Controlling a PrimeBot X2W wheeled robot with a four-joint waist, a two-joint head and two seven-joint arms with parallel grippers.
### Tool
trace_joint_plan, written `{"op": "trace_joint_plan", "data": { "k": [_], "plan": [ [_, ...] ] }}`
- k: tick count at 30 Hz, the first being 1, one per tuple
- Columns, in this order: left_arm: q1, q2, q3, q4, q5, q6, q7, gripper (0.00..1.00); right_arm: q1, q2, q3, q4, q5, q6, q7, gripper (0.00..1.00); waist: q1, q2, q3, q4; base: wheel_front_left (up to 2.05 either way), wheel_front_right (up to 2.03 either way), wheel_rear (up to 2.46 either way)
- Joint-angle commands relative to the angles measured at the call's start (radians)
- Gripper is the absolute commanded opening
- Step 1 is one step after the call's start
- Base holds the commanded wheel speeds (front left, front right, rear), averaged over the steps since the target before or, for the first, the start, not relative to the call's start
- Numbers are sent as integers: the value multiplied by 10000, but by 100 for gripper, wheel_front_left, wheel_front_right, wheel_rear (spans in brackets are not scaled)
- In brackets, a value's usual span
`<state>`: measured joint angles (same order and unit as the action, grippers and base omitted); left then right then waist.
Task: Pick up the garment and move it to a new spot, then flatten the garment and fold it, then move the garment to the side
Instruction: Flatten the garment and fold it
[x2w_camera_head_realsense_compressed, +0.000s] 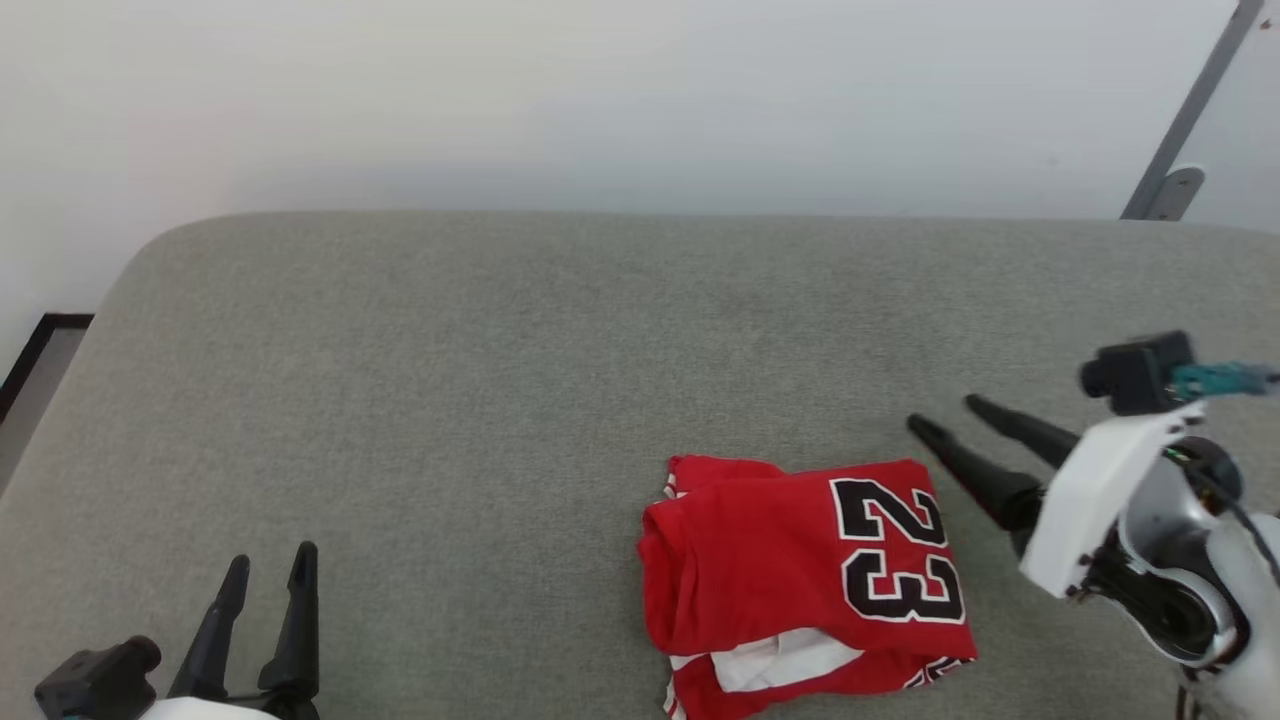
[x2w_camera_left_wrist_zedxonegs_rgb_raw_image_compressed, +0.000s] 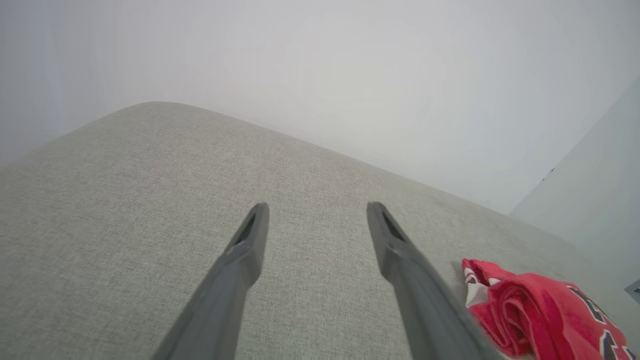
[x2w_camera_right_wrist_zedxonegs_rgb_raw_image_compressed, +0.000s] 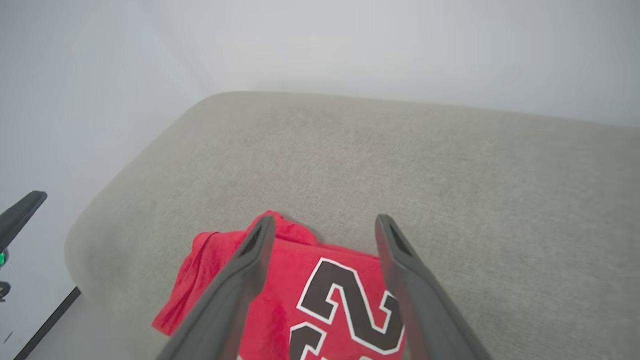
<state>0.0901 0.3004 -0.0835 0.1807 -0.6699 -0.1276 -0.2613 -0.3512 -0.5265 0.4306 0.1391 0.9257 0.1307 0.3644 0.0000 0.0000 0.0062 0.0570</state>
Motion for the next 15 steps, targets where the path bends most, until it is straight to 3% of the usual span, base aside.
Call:
{"op": "trace_joint_plan", "data": {
  "k": [1,15],
  "plan": [
    [85,43,39,-45,85,-31,-47,100,188,-66,-77,4,-135,0,-293,100,0,0,-91,-114,0,0,0],
    [399,-48,583,-388,1205,-30,-47,100,1443,-403,-674,880,-1724,0,-4447,100,0,0,-366,-675,0,0,0]
  ]
}}
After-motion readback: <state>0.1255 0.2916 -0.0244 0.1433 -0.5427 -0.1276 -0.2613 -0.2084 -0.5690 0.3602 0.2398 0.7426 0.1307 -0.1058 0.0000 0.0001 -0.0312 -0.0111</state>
